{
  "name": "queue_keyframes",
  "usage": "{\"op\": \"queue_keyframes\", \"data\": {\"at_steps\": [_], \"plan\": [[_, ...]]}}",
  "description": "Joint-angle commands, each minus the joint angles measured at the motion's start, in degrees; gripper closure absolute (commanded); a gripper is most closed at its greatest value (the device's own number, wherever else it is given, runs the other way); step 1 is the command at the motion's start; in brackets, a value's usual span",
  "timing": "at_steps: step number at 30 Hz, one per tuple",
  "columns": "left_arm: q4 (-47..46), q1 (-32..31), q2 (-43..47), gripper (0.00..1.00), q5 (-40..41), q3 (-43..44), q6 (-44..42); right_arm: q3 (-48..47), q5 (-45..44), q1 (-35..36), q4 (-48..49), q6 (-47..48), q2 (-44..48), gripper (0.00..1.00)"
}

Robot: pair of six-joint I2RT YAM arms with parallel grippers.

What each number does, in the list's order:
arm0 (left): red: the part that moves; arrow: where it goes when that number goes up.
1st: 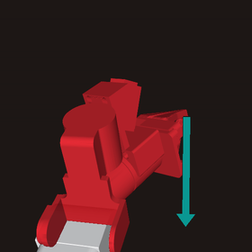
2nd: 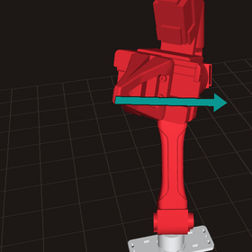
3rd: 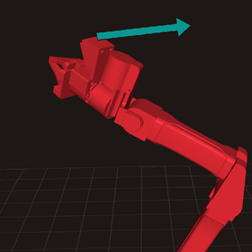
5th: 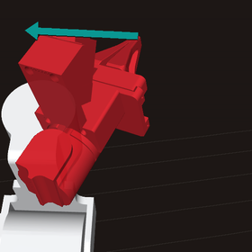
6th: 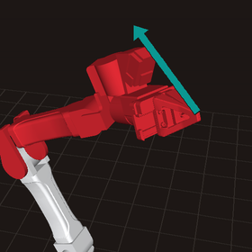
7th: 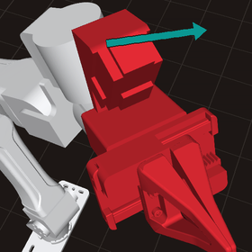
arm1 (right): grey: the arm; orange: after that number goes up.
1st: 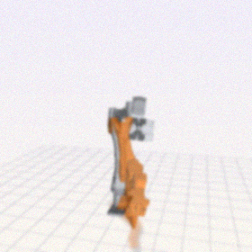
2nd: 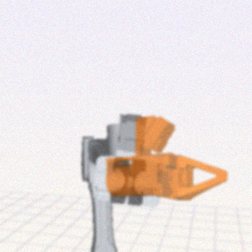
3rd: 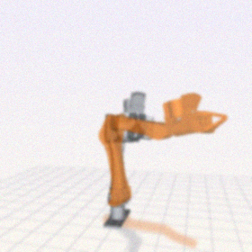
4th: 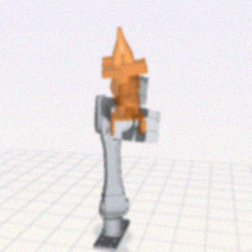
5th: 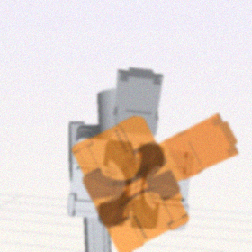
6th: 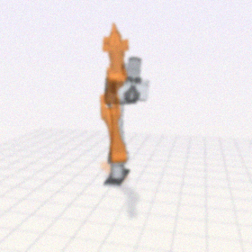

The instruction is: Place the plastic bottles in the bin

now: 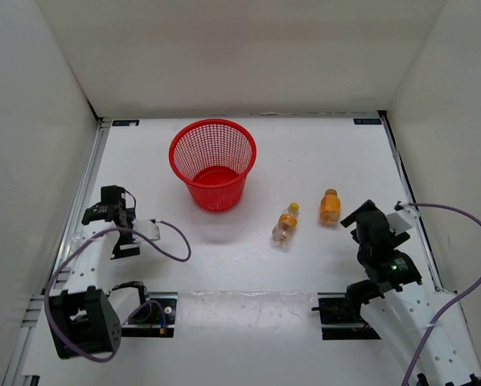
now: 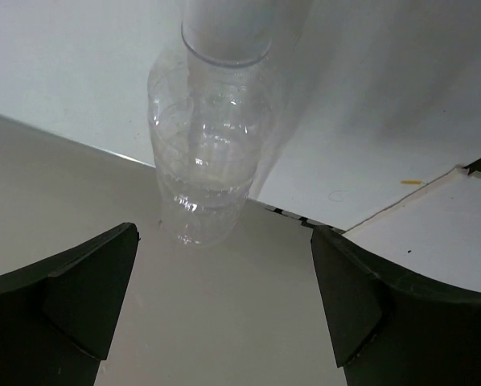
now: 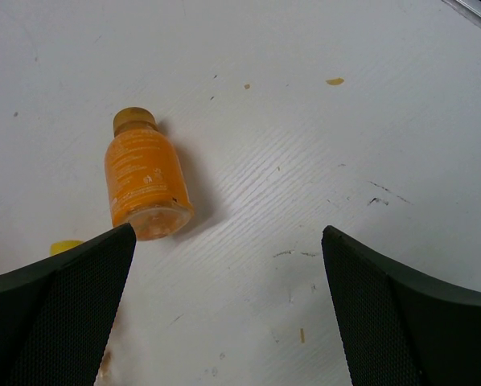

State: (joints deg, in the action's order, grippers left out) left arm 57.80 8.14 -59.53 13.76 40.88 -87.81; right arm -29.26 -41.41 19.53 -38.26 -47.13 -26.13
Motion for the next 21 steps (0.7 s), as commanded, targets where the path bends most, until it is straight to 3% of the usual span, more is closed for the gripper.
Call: {"op": "queue_keyframes", "data": {"at_steps": [1, 5, 21], "plan": [[-4.26, 1.96, -3.04, 0.0, -0.31, 1.92, -1.22, -2.12, 0.19, 0.25, 3.19, 2.31, -1.64, 0.0], [-9.35, 2.49, -6.82, 0.0, -2.42, 2.44, -0.44, -2.12, 1.24, 0.25, 3.72, 3.01, -4.45, 0.0], [-7.62, 3.55, -20.8, 0.0, -4.08, 3.68, 7.82, -3.35, 2.38, 0.25, 4.25, 4.16, -7.27, 0.0]]}}
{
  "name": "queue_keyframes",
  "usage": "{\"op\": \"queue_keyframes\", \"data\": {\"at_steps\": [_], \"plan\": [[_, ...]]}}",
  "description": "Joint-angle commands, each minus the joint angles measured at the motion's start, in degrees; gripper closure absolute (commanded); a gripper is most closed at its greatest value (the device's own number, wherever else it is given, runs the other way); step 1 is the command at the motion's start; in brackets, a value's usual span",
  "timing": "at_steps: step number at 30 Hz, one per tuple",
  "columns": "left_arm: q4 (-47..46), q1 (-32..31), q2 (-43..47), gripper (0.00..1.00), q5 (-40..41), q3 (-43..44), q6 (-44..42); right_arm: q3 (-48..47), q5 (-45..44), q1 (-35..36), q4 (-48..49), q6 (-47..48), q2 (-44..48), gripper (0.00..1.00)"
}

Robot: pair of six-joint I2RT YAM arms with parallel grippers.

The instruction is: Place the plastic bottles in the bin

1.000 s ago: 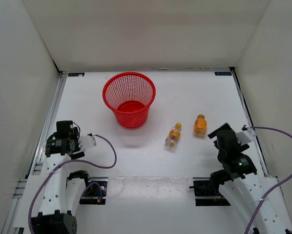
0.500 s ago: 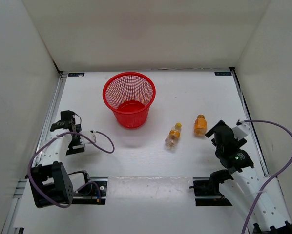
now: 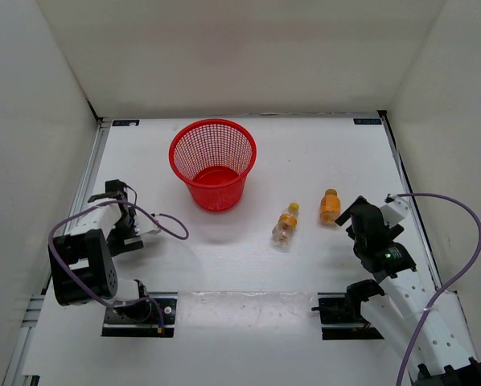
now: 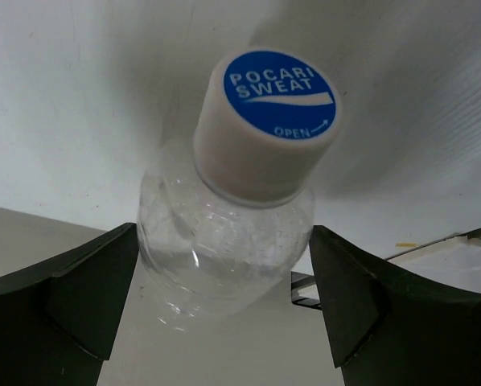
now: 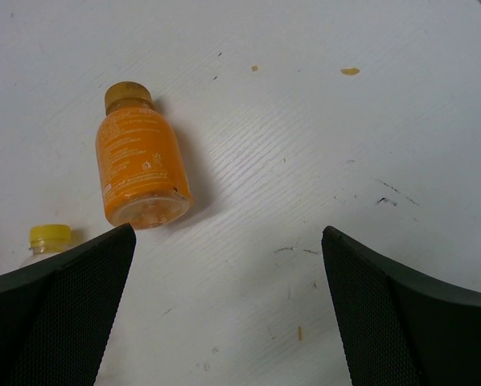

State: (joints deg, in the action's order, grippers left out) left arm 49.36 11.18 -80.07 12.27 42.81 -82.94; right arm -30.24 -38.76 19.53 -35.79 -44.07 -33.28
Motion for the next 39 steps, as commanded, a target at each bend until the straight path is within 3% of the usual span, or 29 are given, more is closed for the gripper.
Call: {"op": "queue_keyframes", "data": {"at_steps": [1, 3, 4, 8, 15, 20, 23, 30, 36, 39], "plan": [[0.82, 0.51, -0.78, 0.05, -2.6, 2.36, 3.56, -2.37, -0.26, 0.25, 1.78, 1.1, -0.12, 0.0], [0.82, 0.51, -0.79, 0.21, -4.27, 3.86, 5.14, -2.9, -0.26, 0.25, 1.78, 1.1, -0.12, 0.0], [1.95, 0.51, -1.31, 0.36, -4.8, 5.26, 7.07, -2.9, -0.26, 0.25, 1.78, 1.1, -0.64, 0.0], [7.14, 0.51, -0.7, 0.53, -9.27, 11.14, 11.38, -3.42, -0.26, 0.25, 2.3, 1.1, -0.65, 0.0], [19.17, 2.18, 2.64, 0.55, -26.57, 31.7, 22.11, -3.42, 0.36, 0.25, 2.3, 0.57, -1.18, 0.0], [21.12, 1.57, 3.34, 0.55, -33.8, 47.17, 33.59, -3.42, 1.49, 0.25, 2.3, -0.57, -1.18, 0.0], [15.97, -0.88, 2.82, 0.56, -33.46, 60.24, 43.34, -3.42, 2.02, 0.25, 2.3, -1.1, -1.18, 0.0], [-2.93, -8.97, 5.19, 0.56, -34.68, 71.7, 57.7, -3.95, 3.78, 0.25, 2.3, -1.1, -2.57, 0.0], [-5.51, -19.95, -4.62, 0.57, -37.85, 84.25, 63.86, -6.23, 12.38, 0.25, 1.78, 1.88, -11.09, 0.0], [-5.51, -26.88, -8.86, 0.62, -33.38, 87.44, 63.61, -8.69, 16.51, 0.25, 1.78, 3.55, -16.19, 0.0]]}}
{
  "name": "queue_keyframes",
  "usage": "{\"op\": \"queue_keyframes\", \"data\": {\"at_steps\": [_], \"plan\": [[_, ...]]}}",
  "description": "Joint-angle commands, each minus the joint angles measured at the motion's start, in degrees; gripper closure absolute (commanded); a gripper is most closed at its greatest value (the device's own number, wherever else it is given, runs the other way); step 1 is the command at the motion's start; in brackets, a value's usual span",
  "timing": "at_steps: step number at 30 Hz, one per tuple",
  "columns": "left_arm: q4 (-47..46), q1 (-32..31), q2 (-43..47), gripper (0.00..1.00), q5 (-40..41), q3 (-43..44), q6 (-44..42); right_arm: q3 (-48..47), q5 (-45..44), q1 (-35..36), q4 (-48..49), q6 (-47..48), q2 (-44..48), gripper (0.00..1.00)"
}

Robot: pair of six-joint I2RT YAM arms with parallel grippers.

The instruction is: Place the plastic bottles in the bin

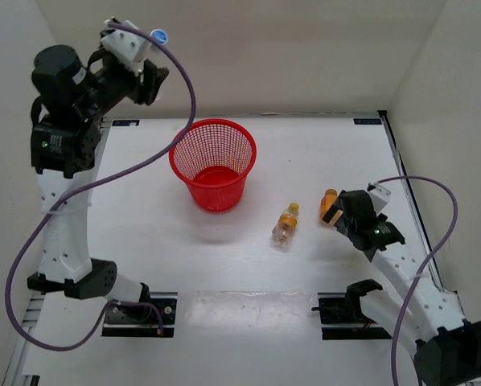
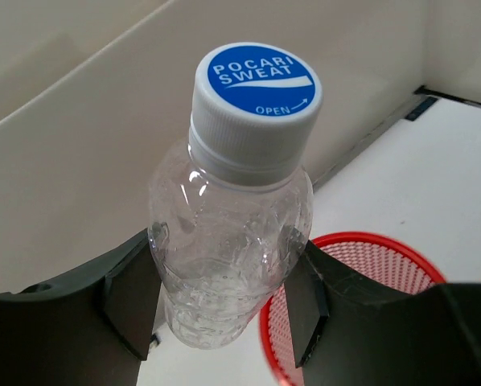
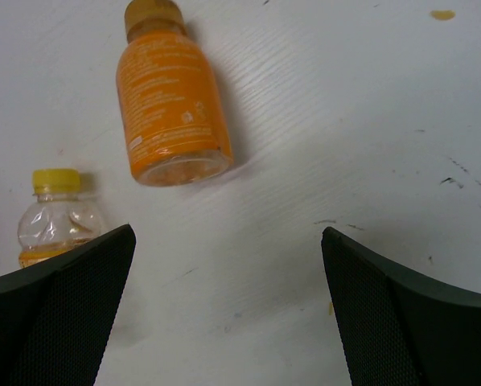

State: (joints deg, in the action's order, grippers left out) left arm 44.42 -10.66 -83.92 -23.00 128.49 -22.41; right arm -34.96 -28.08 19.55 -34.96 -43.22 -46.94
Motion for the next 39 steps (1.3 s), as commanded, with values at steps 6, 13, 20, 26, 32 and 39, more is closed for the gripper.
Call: {"op": "queue_keyframes", "data": {"at_steps": [6, 13, 20, 26, 32, 39], "plan": [[-0.57, -17.71, -10.64, 0.64, 9.89, -4.02, -1.4, -6.87, 15.31, -1.53, -0.11, 2.7, -11.85, 0.0], [-0.04, -20.19, -11.18, 0.62, 14.57, -17.2, -2.2, -9.6, 14.46, -2.59, -0.11, 1.65, -14.23, 0.0], [5.66, -19.58, -12.23, 0.48, 12.64, -22.48, -1.05, -15.04, 14.71, -6.1, -0.11, 7.88, -23.44, 0.0], [11.47, -20.81, -15.66, 0.0, 17.46, -21.35, 0.61, -24.79, 17.26, -7.86, -3.53, 15.35, -31.97, 0.0], [11.47, -20.81, -15.66, 0.0, 21.59, -16.44, 0.62, -31.13, 20.59, -10.23, -5.56, 17.9, -42.34, 0.0], [9.55, -20.81, -6.46, 0.0, 31.78, -11.59, -2.18, -31.75, 22.98, -11.29, -5.03, 18.44, -50.69, 0.0]]}}
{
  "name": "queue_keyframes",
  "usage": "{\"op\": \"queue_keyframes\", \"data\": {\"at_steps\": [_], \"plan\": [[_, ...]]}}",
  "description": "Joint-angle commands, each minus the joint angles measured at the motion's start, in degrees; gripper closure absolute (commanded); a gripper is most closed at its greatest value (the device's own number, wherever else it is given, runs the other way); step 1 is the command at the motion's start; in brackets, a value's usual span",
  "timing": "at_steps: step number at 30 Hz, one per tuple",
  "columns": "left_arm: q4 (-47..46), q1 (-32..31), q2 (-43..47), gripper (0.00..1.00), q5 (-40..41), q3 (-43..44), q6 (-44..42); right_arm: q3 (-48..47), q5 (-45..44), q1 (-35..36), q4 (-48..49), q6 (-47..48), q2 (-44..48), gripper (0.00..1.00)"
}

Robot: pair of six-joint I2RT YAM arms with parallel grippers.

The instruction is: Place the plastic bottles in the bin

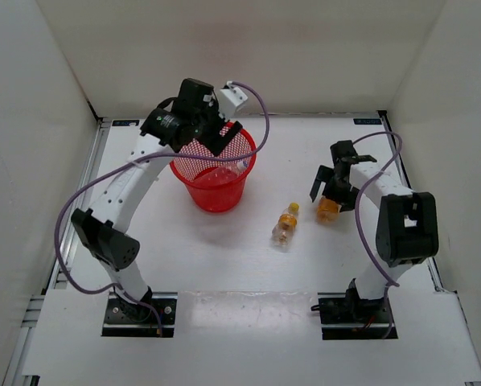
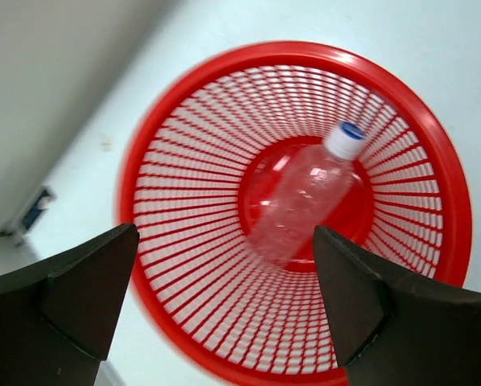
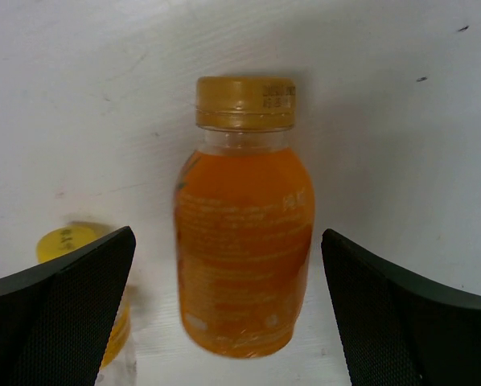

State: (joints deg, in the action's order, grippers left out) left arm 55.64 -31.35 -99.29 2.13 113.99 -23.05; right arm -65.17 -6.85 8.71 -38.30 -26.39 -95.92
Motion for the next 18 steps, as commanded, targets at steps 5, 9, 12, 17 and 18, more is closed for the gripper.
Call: {"op": "queue_keyframes", "data": {"at_steps": [5, 9, 12, 17, 18], "plan": [[-2.99, 3.22, 17.71, 0.0, 12.01, -1.57, -4.02, -1.54, 1.14, -0.98, -1.16, 1.61, -3.57, 0.27], [-2.99, 9.72, 25.18, 0.0, 13.43, -9.39, -4.02, -1.54, 1.14, -0.98, -1.16, 1.61, -3.57, 0.72], [-2.99, 15.61, 31.42, 0.0, 13.43, -16.42, -3.5, -1.54, 0.61, -1.5, -1.16, 1.61, -1.57, 0.93], [-1.15, 26.15, 41.16, 0.0, 12.28, -28.44, -2.35, -8.72, -0.44, -0.89, -1.16, -1.28, 6.69, 0.98], [-1.14, 27.47, 42.49, 0.0, 12.28, -30.57, -2.35, -10.23, -0.44, 0.59, 0.76, -1.29, 10.28, 0.99]]}}
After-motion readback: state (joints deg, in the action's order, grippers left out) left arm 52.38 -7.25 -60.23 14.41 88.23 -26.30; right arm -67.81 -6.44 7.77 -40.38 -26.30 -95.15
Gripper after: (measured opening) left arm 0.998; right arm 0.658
